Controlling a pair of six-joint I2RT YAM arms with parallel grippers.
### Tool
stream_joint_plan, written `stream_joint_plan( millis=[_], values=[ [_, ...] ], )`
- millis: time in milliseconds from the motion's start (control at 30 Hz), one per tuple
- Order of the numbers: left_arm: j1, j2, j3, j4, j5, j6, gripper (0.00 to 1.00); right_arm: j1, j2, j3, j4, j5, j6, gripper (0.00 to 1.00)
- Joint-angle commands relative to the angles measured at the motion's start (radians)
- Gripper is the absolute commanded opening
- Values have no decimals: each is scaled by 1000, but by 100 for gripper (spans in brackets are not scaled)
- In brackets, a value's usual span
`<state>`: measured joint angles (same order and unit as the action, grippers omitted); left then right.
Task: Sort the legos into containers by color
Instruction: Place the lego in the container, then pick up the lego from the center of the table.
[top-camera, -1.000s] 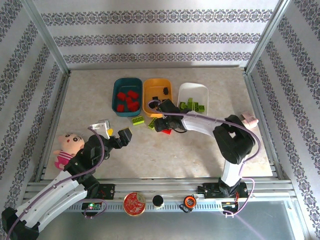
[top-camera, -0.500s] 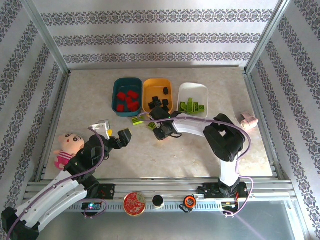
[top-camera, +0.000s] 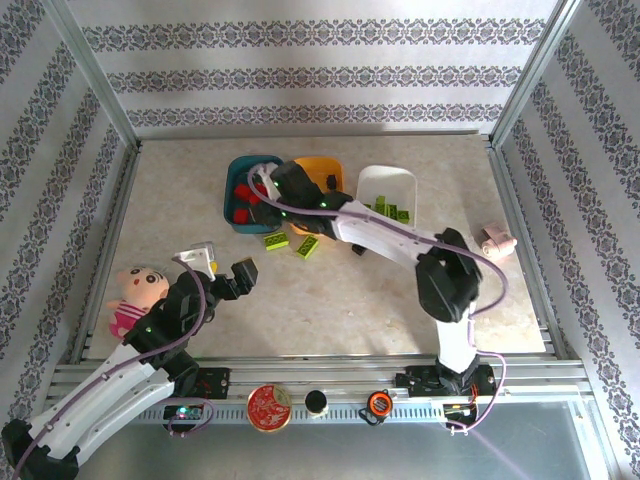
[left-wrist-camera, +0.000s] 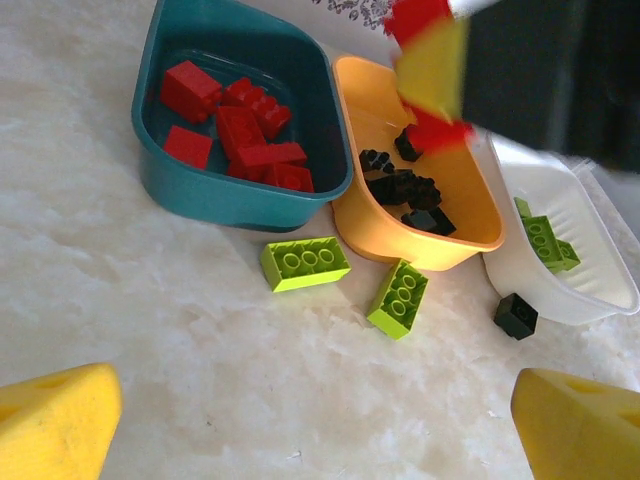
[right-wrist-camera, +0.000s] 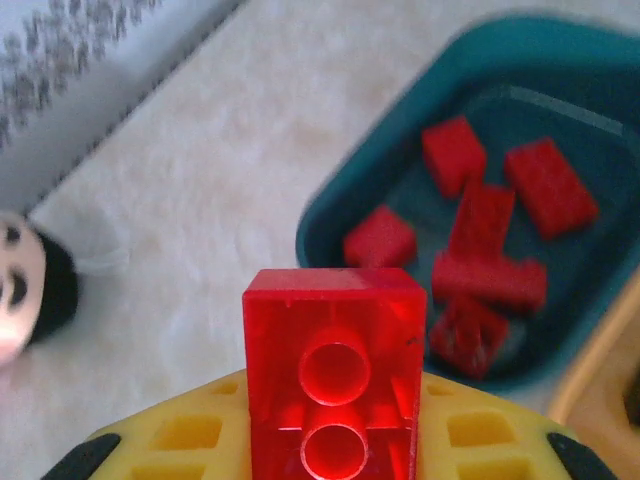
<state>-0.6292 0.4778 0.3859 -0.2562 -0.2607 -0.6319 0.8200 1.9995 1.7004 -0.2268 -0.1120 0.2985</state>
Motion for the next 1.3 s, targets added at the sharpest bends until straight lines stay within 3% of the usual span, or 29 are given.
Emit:
stream_joint_plan(
  millis=[0,200,233,367,500,733,1000,1267],
  values=[
    [-8,-22,37,-60,-19,19,100,-28,145,140,3,18,59,26],
    [-8,-39,47,-104,-31,18,100,-56,334,377,-30,38,113,28],
    [-7,-39,51,-109,-32,20,100,-62,360,410,-38,37,125,31],
    [-8,-39,62,-114,-34,28,100,-78,407,483,-46,23,161,67],
    [-8,-32,62,-93,-35,28,100,-82,337,434,-8,31,163,73],
    [-7,106,102,-3,26,71,100,-95,-32,-43,214,67,168,73],
    [0,645,332,66,233,198,97,-187,-495,-684,363,97,252,73],
    [0,1104,624,32,226,334,77,-272,-813,-990,331,102,267,73]
  ],
)
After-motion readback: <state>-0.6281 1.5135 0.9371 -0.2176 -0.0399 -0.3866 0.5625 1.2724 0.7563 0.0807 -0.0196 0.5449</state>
